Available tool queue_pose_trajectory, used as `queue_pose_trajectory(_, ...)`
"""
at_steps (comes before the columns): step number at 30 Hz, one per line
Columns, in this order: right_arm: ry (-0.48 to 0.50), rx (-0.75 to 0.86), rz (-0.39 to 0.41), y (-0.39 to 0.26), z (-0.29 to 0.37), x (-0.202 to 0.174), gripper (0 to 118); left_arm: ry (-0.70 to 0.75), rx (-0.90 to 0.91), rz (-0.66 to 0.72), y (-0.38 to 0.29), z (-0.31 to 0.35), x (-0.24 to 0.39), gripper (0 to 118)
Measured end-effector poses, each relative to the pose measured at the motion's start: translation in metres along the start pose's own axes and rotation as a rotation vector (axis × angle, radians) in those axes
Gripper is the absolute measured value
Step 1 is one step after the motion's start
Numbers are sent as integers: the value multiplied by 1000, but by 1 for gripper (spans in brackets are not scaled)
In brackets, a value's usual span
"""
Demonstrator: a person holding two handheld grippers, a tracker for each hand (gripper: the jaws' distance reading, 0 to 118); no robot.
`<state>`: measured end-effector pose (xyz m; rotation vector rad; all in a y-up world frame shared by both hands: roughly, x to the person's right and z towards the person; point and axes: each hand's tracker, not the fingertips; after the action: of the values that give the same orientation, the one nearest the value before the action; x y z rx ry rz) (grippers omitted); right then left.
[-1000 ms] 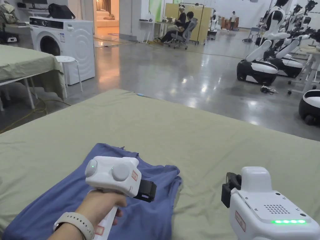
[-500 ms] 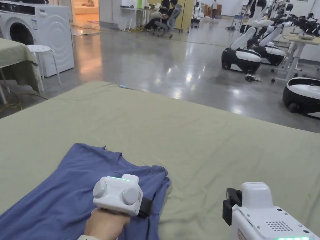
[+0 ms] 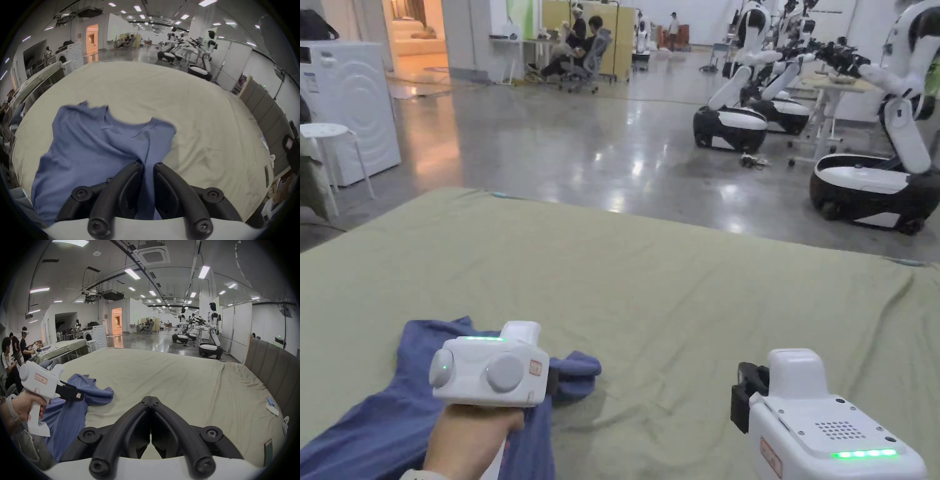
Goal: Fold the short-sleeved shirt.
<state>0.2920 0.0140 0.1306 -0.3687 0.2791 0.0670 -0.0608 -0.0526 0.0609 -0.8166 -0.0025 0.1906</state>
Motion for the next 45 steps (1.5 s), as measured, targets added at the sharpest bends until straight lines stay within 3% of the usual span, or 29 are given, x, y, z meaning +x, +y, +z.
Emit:
queue_pose_trajectory(2,-30,6,-21,-1,12,16,0,-60,29,5,-1,-3,2,9)
queue_pose_trajectory(6,-99,21,-46,-6,38,53,0,-146,67,-50,27,30,85,9)
queue_pose_trajectory(10,-172,32,-82,-10,63,95,0,-267,96,-102,56,3,132,9)
queue_pose_trajectory(14,-245,44,-103,-15,86,139,0,-382,147,-200,48,42,242,9)
queue_pose_trajectory(21,-357,35,-145,-33,111,216,0,-564,72,-319,40,37,407,9)
queue_pose_trajectory(29,-445,-22,-211,-72,117,281,0,-461,-247,-383,-42,-91,510,9)
queue_pose_trajectory(34,-449,-29,-221,-80,116,289,0,-447,-217,-364,-65,-121,516,11)
queue_pose_trajectory(35,-447,-30,-214,-80,115,288,0,-448,-190,-383,-60,-119,512,19)
queue_pose_trajectory(37,-434,-32,-208,-77,114,282,0,-460,-104,-397,-52,-103,507,72)
queue_pose_trajectory(38,-428,-31,-206,-75,114,278,0,-457,-67,-402,-49,-92,503,91)
queue_pose_trajectory(39,-416,-27,-202,-73,115,272,0,-475,-6,-404,-45,-74,494,97)
queue_pose_trajectory(42,-378,-11,-174,-64,118,249,0,-484,126,-423,-40,-20,463,96)
queue_pose_trajectory(44,-351,0,-170,-59,120,231,0,-459,180,-439,-41,16,434,94)
queue_pose_trajectory(45,-328,10,-173,-57,121,222,0,-455,186,-468,-42,34,419,87)
